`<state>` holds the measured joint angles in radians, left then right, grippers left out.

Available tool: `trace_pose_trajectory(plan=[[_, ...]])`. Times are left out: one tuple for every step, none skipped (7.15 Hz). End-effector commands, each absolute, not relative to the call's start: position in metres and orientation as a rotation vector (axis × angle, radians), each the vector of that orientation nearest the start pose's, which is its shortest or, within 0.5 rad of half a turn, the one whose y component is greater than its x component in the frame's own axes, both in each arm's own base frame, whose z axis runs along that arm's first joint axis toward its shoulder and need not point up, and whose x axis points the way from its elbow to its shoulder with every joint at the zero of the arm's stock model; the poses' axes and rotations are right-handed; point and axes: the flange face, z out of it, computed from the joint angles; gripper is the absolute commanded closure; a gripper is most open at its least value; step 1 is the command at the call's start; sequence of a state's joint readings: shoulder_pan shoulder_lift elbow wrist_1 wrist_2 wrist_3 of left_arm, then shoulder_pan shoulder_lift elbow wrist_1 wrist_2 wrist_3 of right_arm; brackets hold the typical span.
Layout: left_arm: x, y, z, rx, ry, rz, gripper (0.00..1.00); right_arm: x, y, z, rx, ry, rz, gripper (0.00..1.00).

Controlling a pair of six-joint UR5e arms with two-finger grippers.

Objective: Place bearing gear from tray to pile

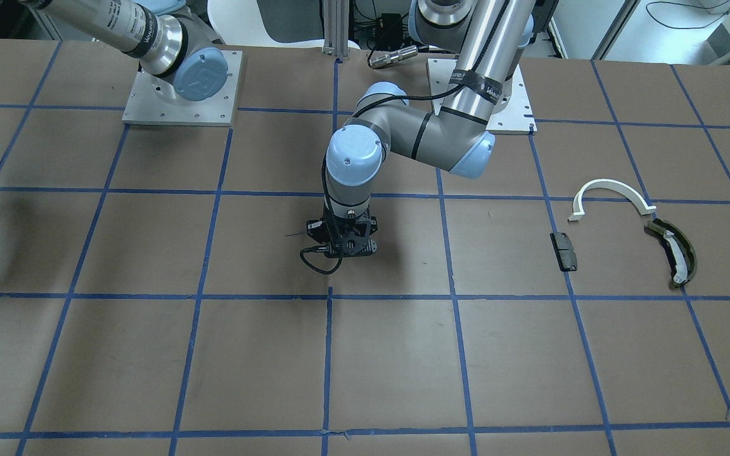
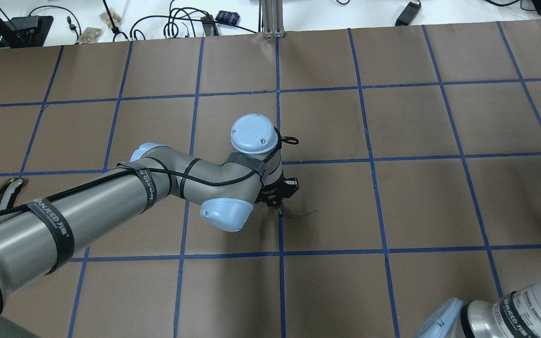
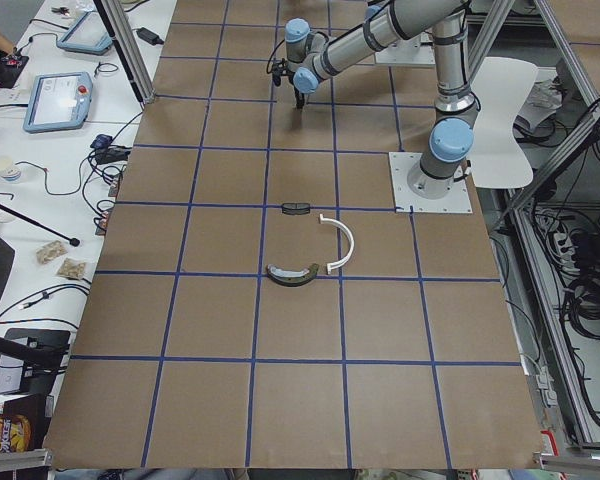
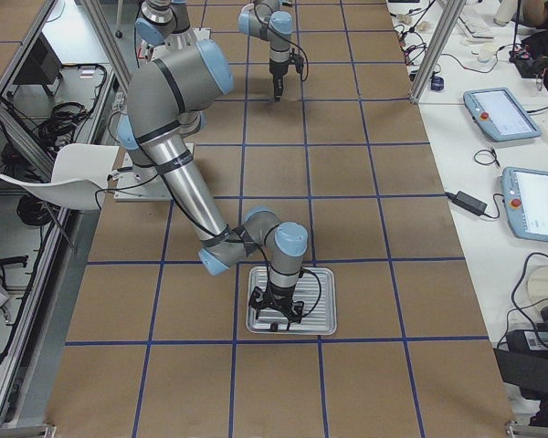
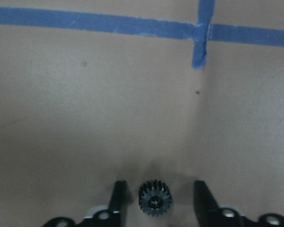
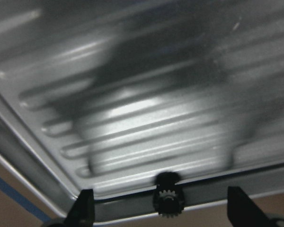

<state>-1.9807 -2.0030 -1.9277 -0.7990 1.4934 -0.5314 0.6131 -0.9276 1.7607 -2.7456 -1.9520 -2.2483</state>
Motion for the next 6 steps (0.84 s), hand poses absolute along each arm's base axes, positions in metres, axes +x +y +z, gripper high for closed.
trace_pose_trajectory(plan=[[-0.342, -0.455, 0.18, -0.227, 3.203, 0.076, 1.0, -0.471, -0.451, 0.157, -1.968, 2.784, 0.633, 0.01], [-0.336, -0.459, 0.202, -0.234, 3.215, 0.043, 1.0, -0.471, -0.451, 0.157, -1.966, 2.785, 0.632, 0.2], [-0.323, -0.461, 0.227, -0.196, 3.231, 0.001, 1.0, -0.47, -0.451, 0.156, -1.963, 2.786, 0.634, 0.51], [-0.295, -0.474, 0.246, -0.071, 3.237, -0.011, 1.0, -0.471, -0.45, 0.157, -1.964, 2.784, 0.637, 0.82], [-0.243, -0.495, 0.262, -0.113, 3.225, -0.036, 1.0, -0.471, -0.45, 0.158, -1.964, 2.783, 0.646, 1.0], [-0.186, -0.508, 0.268, -0.08, 3.21, 0.027, 1.0, -0.472, -0.45, 0.165, -1.962, 2.785, 0.659, 1.0]])
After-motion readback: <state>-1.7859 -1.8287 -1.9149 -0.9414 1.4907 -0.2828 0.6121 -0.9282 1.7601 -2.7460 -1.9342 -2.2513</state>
